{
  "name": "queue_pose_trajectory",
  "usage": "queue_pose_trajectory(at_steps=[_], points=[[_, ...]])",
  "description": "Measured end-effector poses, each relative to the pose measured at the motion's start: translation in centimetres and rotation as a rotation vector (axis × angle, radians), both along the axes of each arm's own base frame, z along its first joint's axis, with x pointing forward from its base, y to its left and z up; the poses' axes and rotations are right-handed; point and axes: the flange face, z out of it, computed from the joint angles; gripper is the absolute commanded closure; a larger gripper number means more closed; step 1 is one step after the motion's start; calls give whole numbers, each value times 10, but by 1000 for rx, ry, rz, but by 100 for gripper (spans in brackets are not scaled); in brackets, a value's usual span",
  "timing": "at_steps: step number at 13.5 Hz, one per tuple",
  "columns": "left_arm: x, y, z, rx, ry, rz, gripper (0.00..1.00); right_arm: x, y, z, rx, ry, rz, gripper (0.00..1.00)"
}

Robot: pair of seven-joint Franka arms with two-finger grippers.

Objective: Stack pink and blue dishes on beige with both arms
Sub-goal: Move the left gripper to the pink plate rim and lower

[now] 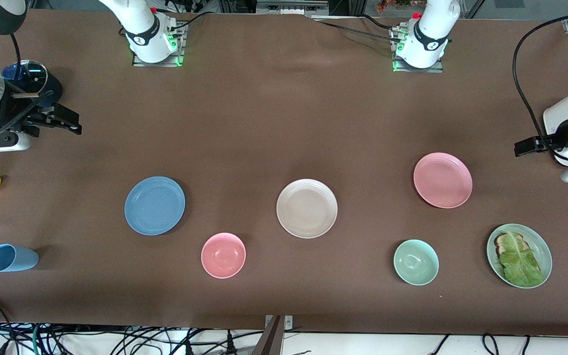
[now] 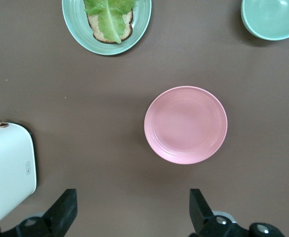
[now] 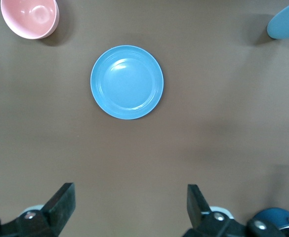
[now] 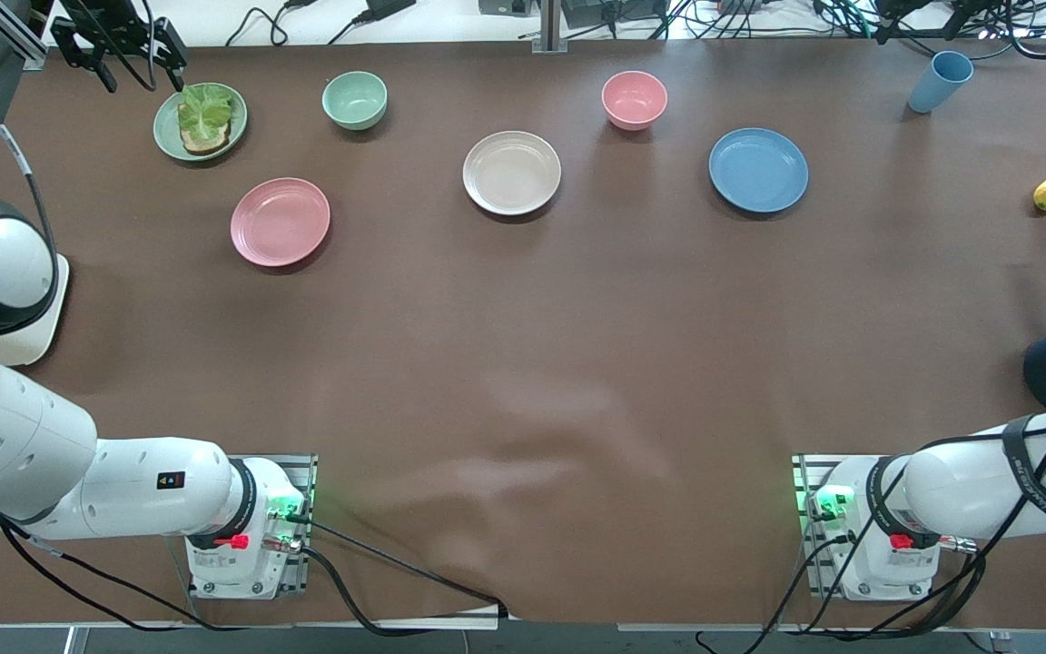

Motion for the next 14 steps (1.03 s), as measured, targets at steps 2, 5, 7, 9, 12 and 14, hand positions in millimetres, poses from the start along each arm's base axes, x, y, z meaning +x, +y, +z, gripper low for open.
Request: queue_pose_trajectory(at_steps=[2, 5, 7, 9, 12, 14], points=[[15, 0, -36, -35, 45, 14, 0, 0, 0, 0, 0, -1, 0, 0], [32, 14, -95, -91, 105, 58, 0, 0, 0, 0, 0, -1, 0, 0], [41, 21, -120, -111, 87, 75, 0, 0, 0, 0, 0, -1, 0, 0], [41, 27, -148, -124, 73, 57, 0, 0, 0, 0, 0, -1, 0, 0], [29, 36, -181, -147, 73, -15, 0, 0, 0, 0, 1, -1, 0, 0], [16, 46, -201, -151, 33, -49, 0, 0, 1, 0, 6, -1, 0, 0]])
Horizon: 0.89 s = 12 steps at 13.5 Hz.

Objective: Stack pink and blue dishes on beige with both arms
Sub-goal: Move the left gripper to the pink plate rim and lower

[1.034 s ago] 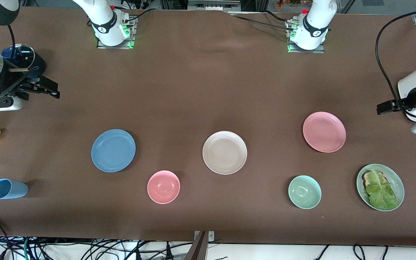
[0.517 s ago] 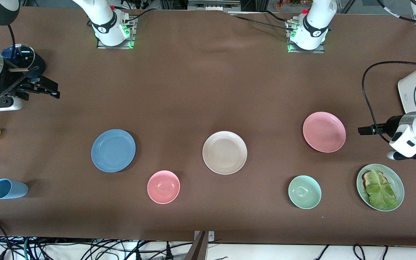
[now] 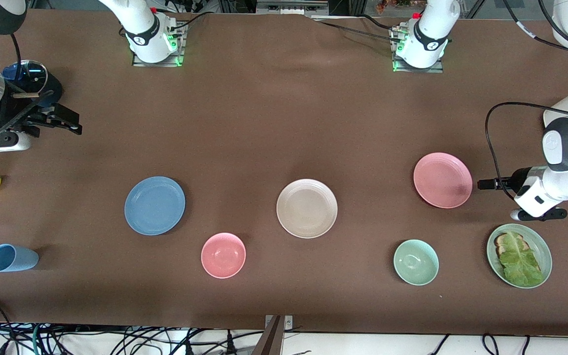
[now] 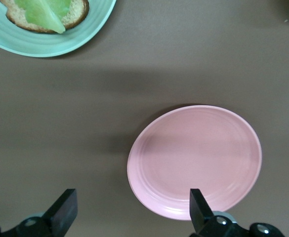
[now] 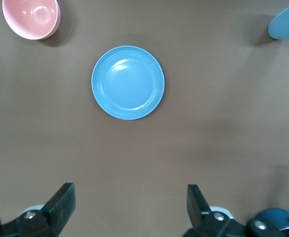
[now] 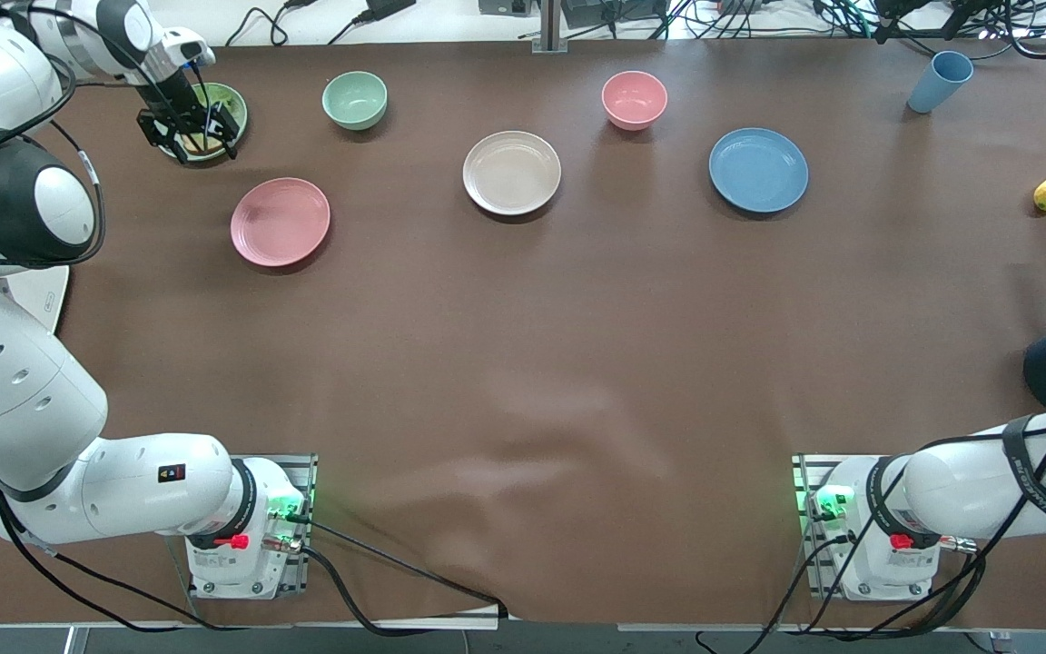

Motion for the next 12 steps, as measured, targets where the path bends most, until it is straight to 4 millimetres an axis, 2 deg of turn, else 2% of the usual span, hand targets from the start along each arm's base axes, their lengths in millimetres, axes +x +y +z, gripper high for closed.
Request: queue_pose_trajectory(at_steps=[2, 7, 12], points=[[-21, 3, -22, 6, -48, -6, 0, 0, 0, 0, 2, 0, 0, 0], [-69, -7, -84, 22, -127, -9, 0, 0, 0, 0, 2, 0, 0, 0], [-83, -6, -105, 2, -95, -83, 0, 0, 0, 0, 3, 0, 0, 0]])
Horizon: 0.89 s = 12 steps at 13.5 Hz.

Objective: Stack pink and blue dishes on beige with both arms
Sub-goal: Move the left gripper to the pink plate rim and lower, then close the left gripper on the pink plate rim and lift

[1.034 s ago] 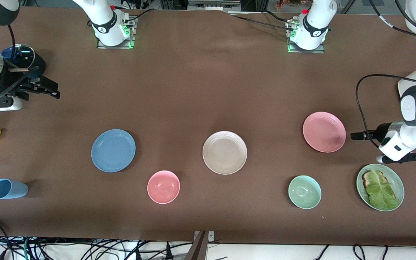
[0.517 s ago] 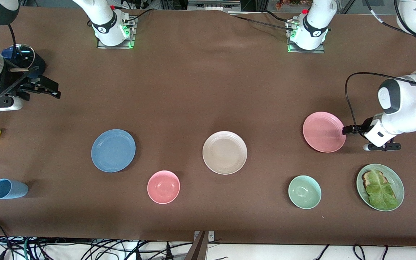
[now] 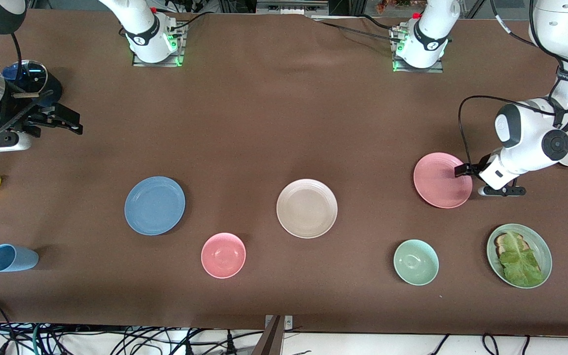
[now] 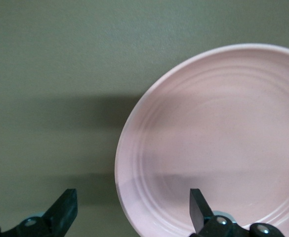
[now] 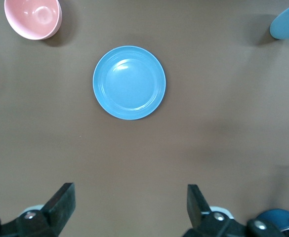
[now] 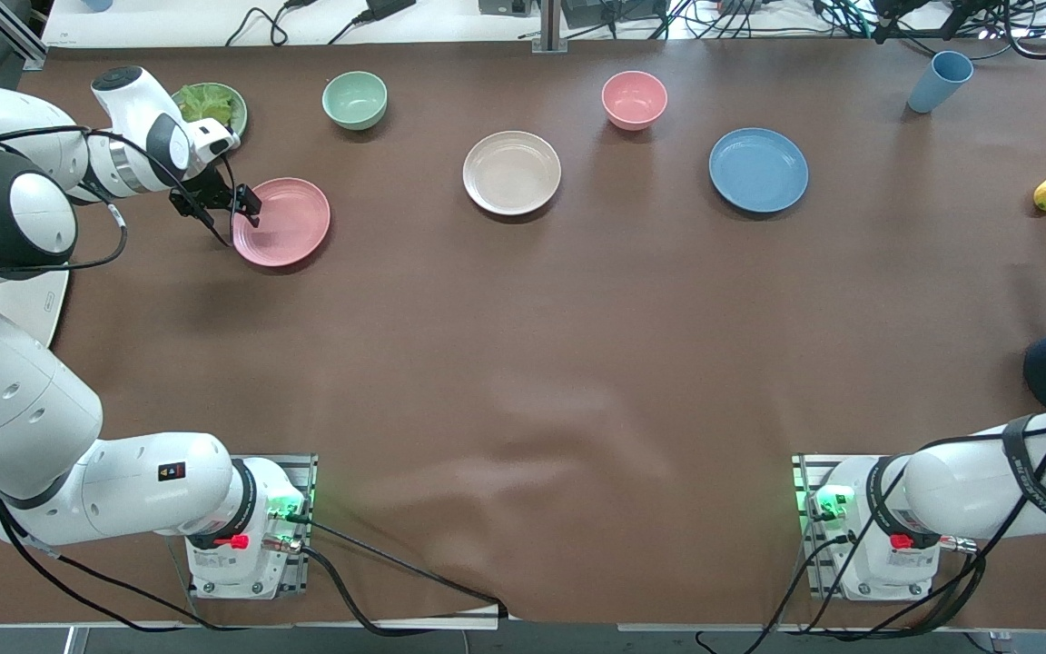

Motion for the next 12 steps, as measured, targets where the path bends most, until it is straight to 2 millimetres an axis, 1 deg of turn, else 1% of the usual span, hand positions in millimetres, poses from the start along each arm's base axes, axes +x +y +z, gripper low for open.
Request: queue_pose_trajectory(at_steps=[2, 3, 4, 6, 8, 9, 12], points=[[-5, 13, -8, -14, 9, -56, 5, 0, 0, 0, 0, 0, 0, 0], [-7, 20, -10, -18, 10, -69, 11, 0, 0, 0, 0, 0, 0, 0], [-8, 24, -12, -20, 12, -74, 25, 0, 0, 0, 0, 0, 0, 0], [-8, 23, -14, -24, 15, -84, 52, 0, 0, 0, 0, 0, 0, 0], [-7, 18, -16, -25, 16, -92, 86, 0, 0, 0, 0, 0, 0, 0], [-5, 16, -16, -25, 14, -95, 100, 0, 0, 0, 0, 0, 0, 0], [1, 15, -12, -23, 1, -100, 100, 0, 0, 0, 0, 0, 0, 0]])
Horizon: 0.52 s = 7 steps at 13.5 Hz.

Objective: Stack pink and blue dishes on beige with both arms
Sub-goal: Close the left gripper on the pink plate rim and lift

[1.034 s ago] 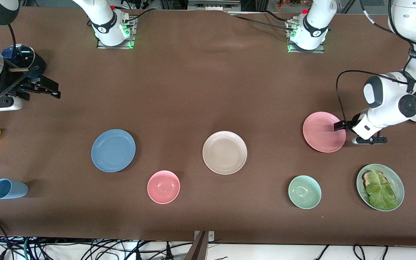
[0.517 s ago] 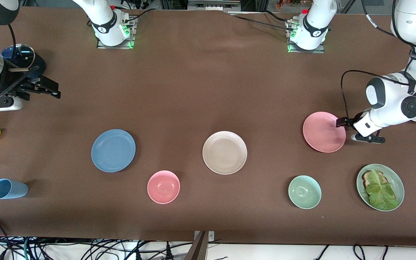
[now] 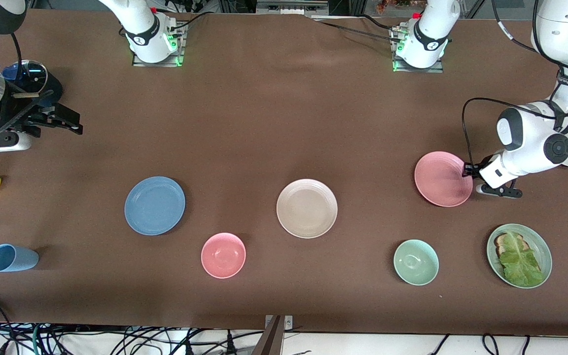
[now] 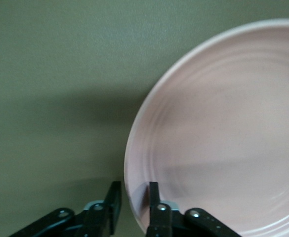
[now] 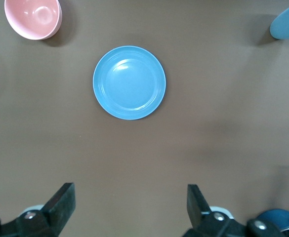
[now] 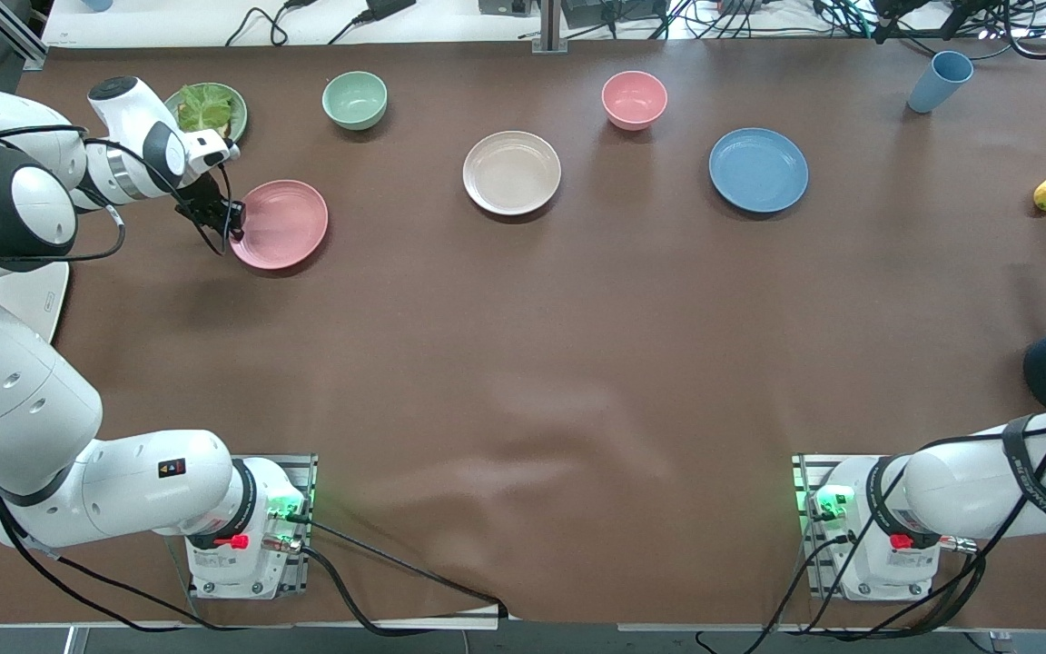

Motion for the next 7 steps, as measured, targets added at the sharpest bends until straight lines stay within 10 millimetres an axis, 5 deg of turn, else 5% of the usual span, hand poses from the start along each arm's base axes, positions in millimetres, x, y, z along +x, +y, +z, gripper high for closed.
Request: queue_pose_trajectory(at_steps=[4, 7], points=[[23, -10, 21, -10, 11, 11, 100, 0, 0, 0, 0, 0, 0, 0], [55, -43, 62, -25, 77, 62, 100, 0, 0, 0, 0, 0, 0, 0]])
